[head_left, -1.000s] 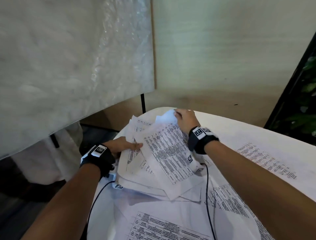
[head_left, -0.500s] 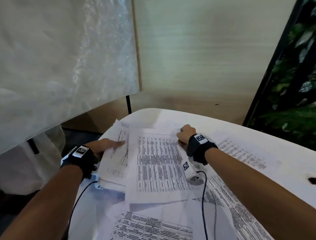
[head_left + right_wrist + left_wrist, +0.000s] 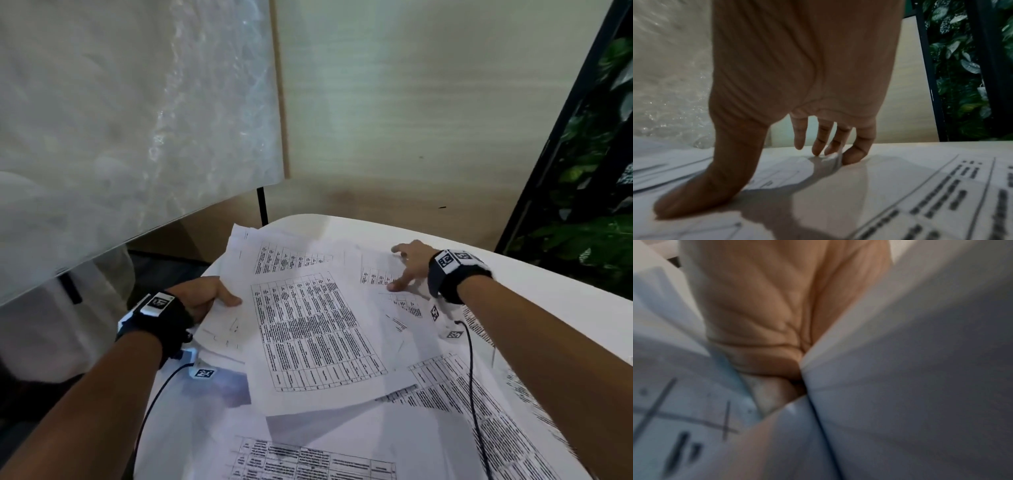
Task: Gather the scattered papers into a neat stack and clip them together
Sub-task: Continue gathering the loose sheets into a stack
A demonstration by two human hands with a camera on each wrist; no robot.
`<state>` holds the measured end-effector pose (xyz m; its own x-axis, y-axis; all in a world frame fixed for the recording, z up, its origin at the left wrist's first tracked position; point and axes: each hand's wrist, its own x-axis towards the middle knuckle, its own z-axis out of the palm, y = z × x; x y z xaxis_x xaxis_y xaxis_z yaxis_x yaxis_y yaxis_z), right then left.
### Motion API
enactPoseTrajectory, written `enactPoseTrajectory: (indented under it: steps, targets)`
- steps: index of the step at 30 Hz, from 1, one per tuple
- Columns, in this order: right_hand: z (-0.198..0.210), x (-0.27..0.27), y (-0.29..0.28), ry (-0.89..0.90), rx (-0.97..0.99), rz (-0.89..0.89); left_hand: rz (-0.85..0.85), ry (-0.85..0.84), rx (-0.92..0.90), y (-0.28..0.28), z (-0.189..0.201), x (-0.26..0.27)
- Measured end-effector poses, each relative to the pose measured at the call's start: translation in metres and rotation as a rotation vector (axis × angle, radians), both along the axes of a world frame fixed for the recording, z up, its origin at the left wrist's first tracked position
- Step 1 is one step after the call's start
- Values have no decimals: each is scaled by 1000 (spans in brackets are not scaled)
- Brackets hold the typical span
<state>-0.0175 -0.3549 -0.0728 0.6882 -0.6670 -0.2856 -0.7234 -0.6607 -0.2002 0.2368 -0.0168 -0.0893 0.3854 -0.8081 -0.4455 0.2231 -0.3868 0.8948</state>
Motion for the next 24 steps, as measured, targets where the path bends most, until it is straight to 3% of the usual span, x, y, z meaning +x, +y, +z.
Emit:
enactPoseTrajectory:
  steps: [10,14,16,19,24]
  targets:
    - [5,3,-8,-92,115,-102,21,-15,52,1,1,0]
    - [2,6,-2,-64,33,-65,38,-27,86,-1,4,-3]
    - [7,5,1,-140,-31,-72,52,-28,89,-1,2,-1]
    - [39,-1,4,-453,-98,-182,60,-12,82,-2,1,-1]
    - [126,-18,12,-1250,-249,-258,76,-8,99,-4,1,-2]
